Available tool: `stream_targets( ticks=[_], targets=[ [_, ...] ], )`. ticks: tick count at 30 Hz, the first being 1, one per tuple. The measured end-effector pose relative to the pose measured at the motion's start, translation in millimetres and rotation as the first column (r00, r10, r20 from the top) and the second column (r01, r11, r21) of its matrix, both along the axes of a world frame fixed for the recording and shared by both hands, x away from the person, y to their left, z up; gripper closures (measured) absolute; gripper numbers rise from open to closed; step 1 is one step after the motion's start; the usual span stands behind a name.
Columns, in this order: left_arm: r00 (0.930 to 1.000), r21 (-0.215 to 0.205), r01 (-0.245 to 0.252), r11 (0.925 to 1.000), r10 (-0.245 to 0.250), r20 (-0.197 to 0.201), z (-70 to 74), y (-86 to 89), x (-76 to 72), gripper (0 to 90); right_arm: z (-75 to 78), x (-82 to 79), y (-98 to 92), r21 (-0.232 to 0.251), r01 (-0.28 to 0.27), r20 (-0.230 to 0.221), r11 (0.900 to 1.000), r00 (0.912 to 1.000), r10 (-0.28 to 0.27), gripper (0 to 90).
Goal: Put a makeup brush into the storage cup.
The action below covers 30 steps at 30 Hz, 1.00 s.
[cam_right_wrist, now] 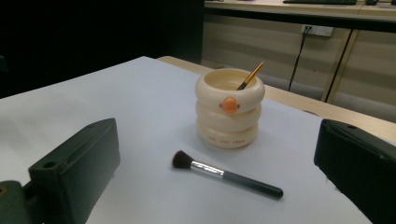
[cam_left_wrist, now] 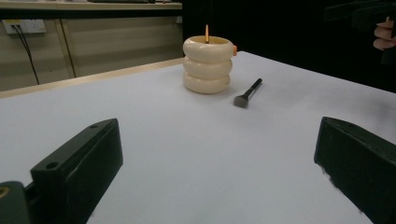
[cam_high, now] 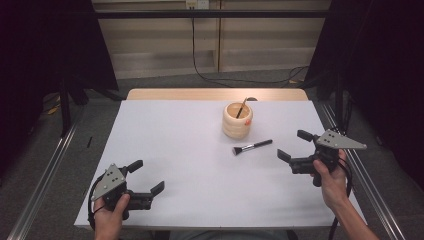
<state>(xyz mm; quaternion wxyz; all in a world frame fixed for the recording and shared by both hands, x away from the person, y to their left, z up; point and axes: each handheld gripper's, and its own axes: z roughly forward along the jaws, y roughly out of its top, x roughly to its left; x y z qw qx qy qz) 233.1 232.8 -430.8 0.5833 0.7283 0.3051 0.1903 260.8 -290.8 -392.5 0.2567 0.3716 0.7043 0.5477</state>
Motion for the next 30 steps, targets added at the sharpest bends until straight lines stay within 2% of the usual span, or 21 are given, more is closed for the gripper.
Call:
stream_targets(
  ticks=[4, 7, 10, 16, 26, 30],
  targets=[
    [1.0000, 0.003, 0.004, 1.0000, -0.004, 0.008, 0.6, -0.2, -0.3, 1.2, 0.7, 9.8, 3.7, -0.010, 0.016, 0.030, 1.000, 0.9994, -0.016, 0.0],
    [1.0000, -0.005, 0.001, 1.0000, -0.001, 0.004, 0.6, 0.0, 0.5, 1.3, 0.1, 16.4, 6.9, -0.019, 0.048, 0.070, 0.999, 0.9965, -0.047, 0.0],
    [1.0000, -0.001, 0.001, 1.0000, -0.001, 0.002, 0.2, 0.4, 0.9, 1.2, -0.2, 23.7, 7.9, -0.027, 0.048, 0.052, 0.999, 0.9976, -0.046, 0.0],
    [1.0000, -0.001, 0.002, 1.0000, -0.002, 0.005, 0.4, 0.2, 1.2, 1.3, 4.7, 39.4, 9.6, -0.031, 0.072, 0.066, 0.997, 0.9954, -0.070, 0.0],
    [1.0000, 0.002, 0.005, 1.0000, -0.005, 0.005, 0.3, 0.8, 1.4, 1.2, 10.5, 65.3, 21.0, -0.058, 0.051, 0.051, 0.997, 0.9975, -0.048, 0.9],
    [1.0000, 0.000, 0.003, 1.0000, -0.003, 0.003, -0.1, 1.3, 2.0, 1.2, 14.2, 73.3, 24.8, -0.054, 0.029, 0.044, 0.998, 0.9987, -0.027, 0.0]
  ],
)
